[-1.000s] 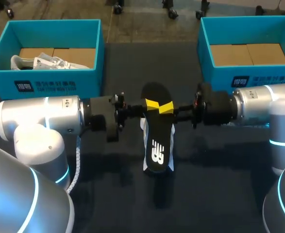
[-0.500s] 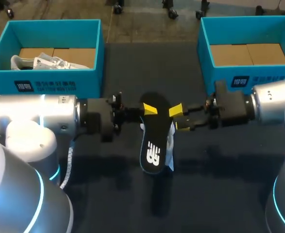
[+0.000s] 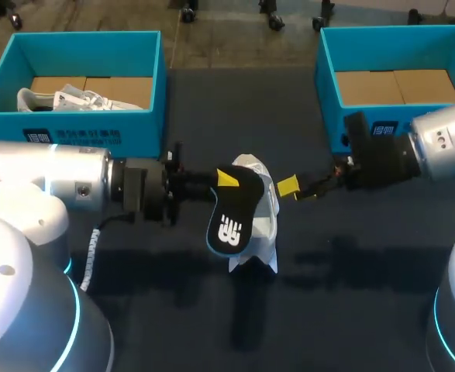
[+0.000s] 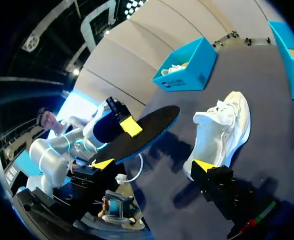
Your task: Take the shoe out of the shoebox, open the shoe tongue, remove and reinsert the insole, then place the shoe into the shoebox
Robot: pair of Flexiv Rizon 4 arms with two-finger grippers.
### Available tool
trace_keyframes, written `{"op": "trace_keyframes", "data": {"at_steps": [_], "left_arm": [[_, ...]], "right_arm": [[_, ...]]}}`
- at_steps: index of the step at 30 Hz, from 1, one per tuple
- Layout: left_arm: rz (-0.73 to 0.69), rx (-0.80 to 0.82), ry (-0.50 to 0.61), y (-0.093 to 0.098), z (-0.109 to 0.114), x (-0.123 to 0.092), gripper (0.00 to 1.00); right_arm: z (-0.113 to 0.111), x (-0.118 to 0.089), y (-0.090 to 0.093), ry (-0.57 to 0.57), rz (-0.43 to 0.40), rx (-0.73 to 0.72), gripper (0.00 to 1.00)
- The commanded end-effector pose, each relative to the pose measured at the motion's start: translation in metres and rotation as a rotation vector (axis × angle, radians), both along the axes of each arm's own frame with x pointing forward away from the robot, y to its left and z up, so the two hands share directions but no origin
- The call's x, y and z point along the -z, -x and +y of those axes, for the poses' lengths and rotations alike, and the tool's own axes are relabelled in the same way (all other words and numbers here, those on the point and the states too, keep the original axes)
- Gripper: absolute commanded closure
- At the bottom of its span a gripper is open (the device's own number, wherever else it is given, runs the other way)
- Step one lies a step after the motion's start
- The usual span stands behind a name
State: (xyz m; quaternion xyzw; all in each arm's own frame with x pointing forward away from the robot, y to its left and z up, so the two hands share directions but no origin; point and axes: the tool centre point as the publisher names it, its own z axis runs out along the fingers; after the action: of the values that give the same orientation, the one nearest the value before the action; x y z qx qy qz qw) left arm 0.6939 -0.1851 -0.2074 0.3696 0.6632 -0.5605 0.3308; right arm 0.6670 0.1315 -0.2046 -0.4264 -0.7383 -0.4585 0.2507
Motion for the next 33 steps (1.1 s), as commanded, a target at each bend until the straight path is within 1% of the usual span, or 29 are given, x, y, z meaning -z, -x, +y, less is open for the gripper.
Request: {"op": "trace_keyframes", "data": {"at_steps": [1, 2, 4, 19, 20, 21, 22, 23, 24, 25, 26, 27, 28, 29, 31, 32, 33], "left_arm": [[0.075, 0.014, -0.015, 0.001, 0.003, 0.0, 1.0], [0.113, 0.02, -0.009, 0.002, 0.002, 0.0, 1.0], [0.137, 0.031, -0.024, 0.003, 0.003, 0.002, 1.0], [0.135, 0.03, -0.024, 0.003, 0.003, 0.002, 1.0], [0.149, 0.036, -0.039, 0.004, 0.004, 0.0, 1.0], [0.218, 0.047, -0.014, 0.006, 0.005, -0.002, 1.0], [0.233, 0.047, -0.01, 0.006, 0.005, -0.003, 1.0], [0.24, 0.055, -0.031, 0.007, 0.007, -0.003, 1.0], [0.24, 0.056, -0.032, 0.007, 0.008, -0.003, 1.0], [0.289, 0.056, -0.025, 0.007, 0.01, -0.004, 1.0], [0.295, 0.055, -0.024, 0.006, 0.012, -0.004, 1.0], [0.314, 0.045, -0.021, 0.005, 0.014, -0.004, 1.0], [0.341, 0.037, -0.013, 0.004, 0.015, -0.004, 1.0], [0.355, 0.039, -0.014, 0.004, 0.015, -0.005, 1.0], [0.376, 0.041, -0.015, 0.005, 0.017, -0.006, 1.0], [0.385, 0.041, -0.013, 0.007, 0.017, -0.008, 1.0], [0.391, 0.039, -0.007, 0.008, 0.018, -0.009, 1.0]], "right_arm": [[-0.003, -0.005, -0.005, 0.022, -0.007, -0.041, 0.0], [-0.003, -0.006, -0.005, 0.02, -0.012, -0.043, 0.0], [-0.004, -0.006, -0.006, 0.005, -0.012, -0.046, 0.0], [-0.004, -0.006, -0.006, 0.005, -0.012, -0.046, 0.0], [-0.004, -0.008, -0.009, 0.029, -0.104, -0.042, 0.0], [-0.005, -0.011, -0.012, 0.056, -0.231, -0.031, 0.0], [-0.004, -0.012, -0.013, 0.066, -0.257, -0.043, 0.0], [-0.003, -0.012, -0.014, 0.118, -0.346, -0.09, 0.0], [-0.003, -0.012, -0.014, 0.126, -0.366, -0.101, 0.0], [-0.002, -0.013, -0.013, 0.199, -0.459, -0.162, 0.0], [-0.002, -0.013, -0.013, 0.242, -0.494, -0.2, 0.0], [-0.001, -0.014, -0.013, 0.259, -0.551, -0.25, 0.0], [-0.001, -0.015, -0.013, 0.281, -0.579, -0.266, 0.0], [0.0, -0.015, -0.014, 0.286, -0.611, -0.315, 0.0], [0.0, -0.014, -0.015, 0.311, -0.65, -0.316, 0.0], [0.0, -0.013, -0.016, 0.307, -0.659, -0.338, 0.0], [0.001, -0.011, -0.017, 0.331, -0.655, -0.345, 0.0]]}}
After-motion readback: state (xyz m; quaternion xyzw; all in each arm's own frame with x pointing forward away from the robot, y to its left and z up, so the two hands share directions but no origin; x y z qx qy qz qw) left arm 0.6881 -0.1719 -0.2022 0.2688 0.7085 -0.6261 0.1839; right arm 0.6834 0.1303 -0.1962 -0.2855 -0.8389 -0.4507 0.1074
